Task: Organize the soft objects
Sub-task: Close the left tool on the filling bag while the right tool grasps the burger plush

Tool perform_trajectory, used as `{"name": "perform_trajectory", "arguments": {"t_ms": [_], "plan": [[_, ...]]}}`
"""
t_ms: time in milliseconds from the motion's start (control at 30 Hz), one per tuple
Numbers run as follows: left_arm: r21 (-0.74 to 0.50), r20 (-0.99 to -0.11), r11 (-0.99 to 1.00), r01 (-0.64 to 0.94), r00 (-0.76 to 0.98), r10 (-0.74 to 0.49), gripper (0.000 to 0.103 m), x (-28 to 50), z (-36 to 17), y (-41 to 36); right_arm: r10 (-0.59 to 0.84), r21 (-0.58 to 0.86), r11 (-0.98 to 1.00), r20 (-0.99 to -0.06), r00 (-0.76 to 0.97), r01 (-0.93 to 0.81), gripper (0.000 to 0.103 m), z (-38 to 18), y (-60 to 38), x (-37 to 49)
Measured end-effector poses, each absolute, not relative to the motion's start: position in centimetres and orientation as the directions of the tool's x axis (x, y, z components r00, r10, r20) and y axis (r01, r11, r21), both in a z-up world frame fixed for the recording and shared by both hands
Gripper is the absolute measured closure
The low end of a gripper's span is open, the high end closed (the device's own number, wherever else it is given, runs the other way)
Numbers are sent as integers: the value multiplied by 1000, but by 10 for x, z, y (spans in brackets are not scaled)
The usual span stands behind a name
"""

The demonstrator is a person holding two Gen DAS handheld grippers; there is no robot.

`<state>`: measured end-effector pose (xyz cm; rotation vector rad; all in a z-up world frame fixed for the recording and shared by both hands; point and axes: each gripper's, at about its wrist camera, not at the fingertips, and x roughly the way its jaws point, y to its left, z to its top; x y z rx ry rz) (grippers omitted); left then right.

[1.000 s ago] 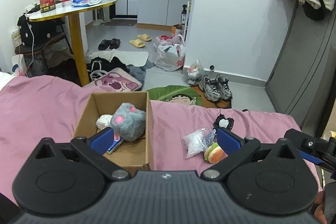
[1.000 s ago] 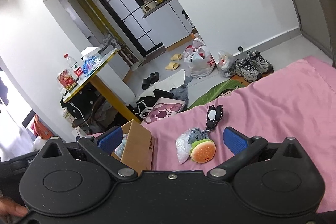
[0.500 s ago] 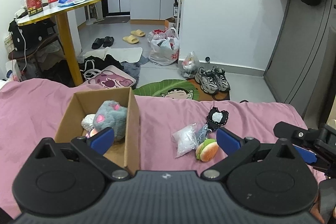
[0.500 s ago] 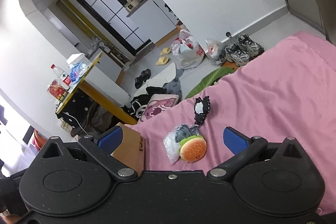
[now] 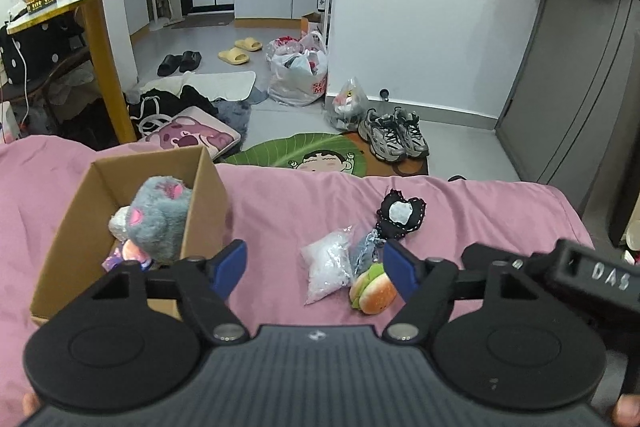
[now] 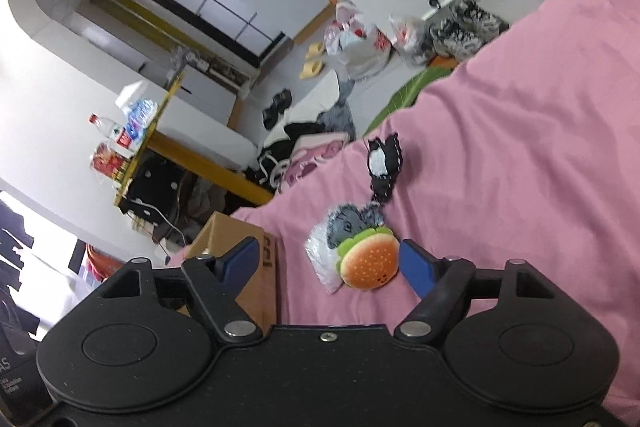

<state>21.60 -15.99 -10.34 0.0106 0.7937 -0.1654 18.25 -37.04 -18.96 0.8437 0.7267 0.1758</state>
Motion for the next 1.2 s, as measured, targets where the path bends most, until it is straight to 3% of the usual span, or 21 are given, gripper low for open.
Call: {"name": "perform_trajectory", "arguments": {"t_ms": [167, 333, 800, 1000, 1200], "plan": [[-62, -729, 989, 137, 671, -138, 39, 231, -117, -164, 464, 749, 645, -542, 701, 151, 35, -208, -367, 201], [-91, -753, 991, 99, 644, -133, 55, 247, -133, -163, 510, 775, 603, -556, 657, 188, 40, -231, -366, 220], [-134, -775, 990, 47, 617, -134, 55, 279, -157, -172, 517, 709, 673, -656, 550, 212, 40, -260, -349, 250], [-162, -788, 986, 42, 596, -155, 55, 289, -169, -175, 540, 743, 637, -620, 568, 206, 66, -265, -354, 250], [-173, -808, 985, 26, 568, -157, 51, 296, -182, -177, 512, 783, 553, -589, 626, 285, 71, -273, -377, 242]]}}
